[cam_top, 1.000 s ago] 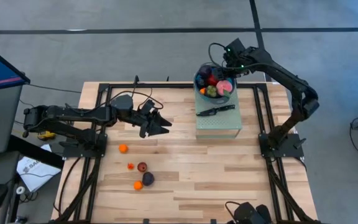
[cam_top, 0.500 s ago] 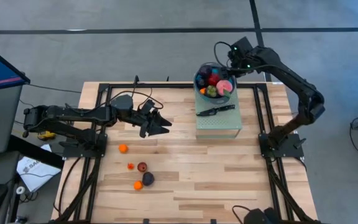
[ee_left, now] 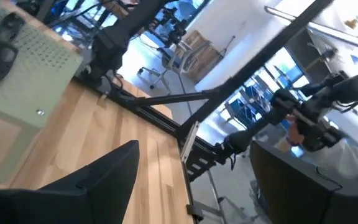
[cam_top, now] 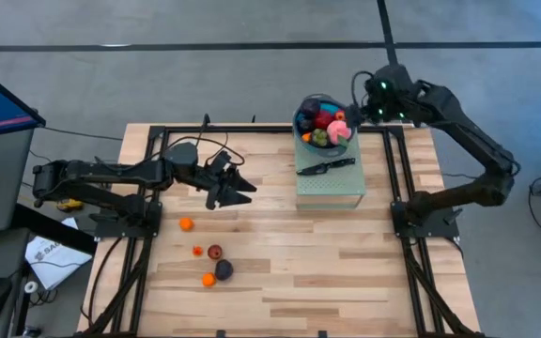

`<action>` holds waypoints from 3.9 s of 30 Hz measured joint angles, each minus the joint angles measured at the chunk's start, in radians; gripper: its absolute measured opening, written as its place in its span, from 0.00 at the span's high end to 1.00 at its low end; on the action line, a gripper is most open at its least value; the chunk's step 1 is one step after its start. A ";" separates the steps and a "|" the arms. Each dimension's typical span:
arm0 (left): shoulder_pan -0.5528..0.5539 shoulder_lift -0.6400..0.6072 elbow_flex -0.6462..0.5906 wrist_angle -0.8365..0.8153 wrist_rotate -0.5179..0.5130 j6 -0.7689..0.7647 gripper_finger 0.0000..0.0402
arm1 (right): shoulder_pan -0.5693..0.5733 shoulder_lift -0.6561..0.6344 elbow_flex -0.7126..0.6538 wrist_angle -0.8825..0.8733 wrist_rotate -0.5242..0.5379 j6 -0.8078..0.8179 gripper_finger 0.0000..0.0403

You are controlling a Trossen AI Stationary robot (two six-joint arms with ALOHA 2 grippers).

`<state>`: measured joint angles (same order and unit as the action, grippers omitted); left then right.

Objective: Pick & Place Fruit
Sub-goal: Put the top tangerine into the blue strainer bowl on the shelf

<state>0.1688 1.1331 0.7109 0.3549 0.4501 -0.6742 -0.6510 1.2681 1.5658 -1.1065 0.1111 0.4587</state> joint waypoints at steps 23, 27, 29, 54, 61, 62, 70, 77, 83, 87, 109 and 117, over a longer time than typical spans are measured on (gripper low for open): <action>-0.195 -0.232 0.001 -1.169 -0.293 -0.013 0.25 | 1.022 0.295 0.000 -0.173 0.552 0.884 0.34; -0.195 -0.151 -0.034 -1.305 -0.323 -0.207 0.25 | 1.038 0.341 0.000 -0.220 0.552 0.929 0.34; -0.195 -0.111 -0.069 -1.313 -0.322 -0.269 0.25 | 1.037 0.345 -0.001 -0.226 0.552 0.911 0.34; -0.164 0.076 -0.225 -1.125 -0.417 -0.407 0.31 | 1.043 0.151 0.000 -0.255 0.683 0.735 0.34; -0.163 0.070 -0.241 -1.122 -0.402 -0.399 0.45 | 1.079 0.076 0.000 -0.263 0.681 0.745 0.34; -0.164 0.064 -0.243 -1.122 -0.403 -0.388 0.47 | 1.088 0.061 0.000 -0.263 0.679 0.746 0.34; -0.163 0.049 -0.158 -0.975 -0.337 -0.322 0.59 | 1.159 -0.069 0.000 -0.283 0.676 0.780 0.34; -0.094 0.074 0.066 -0.775 -0.313 -0.268 0.56 | 1.175 -0.103 0.000 -0.339 0.677 0.798 0.34; 0.023 0.210 0.367 -0.744 -0.314 -0.114 0.57 | 1.175 -0.076 0.000 -0.363 0.676 0.799 0.34; 0.079 0.359 0.564 -0.736 -0.299 -0.005 0.56 | 1.175 -0.058 0.000 -0.368 0.675 0.799 0.34; 0.192 0.718 0.774 -0.209 -0.387 0.235 0.55 | 1.188 0.029 0.000 -0.335 0.683 0.931 0.34; 0.206 0.744 0.774 -0.181 -0.515 0.260 0.52 | 1.188 0.027 0.000 -0.310 0.683 0.931 0.34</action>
<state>0.3753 1.8775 1.4845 0.1734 -0.0647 -0.4145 0.5365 1.2949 1.5658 -1.4165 0.7940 1.3895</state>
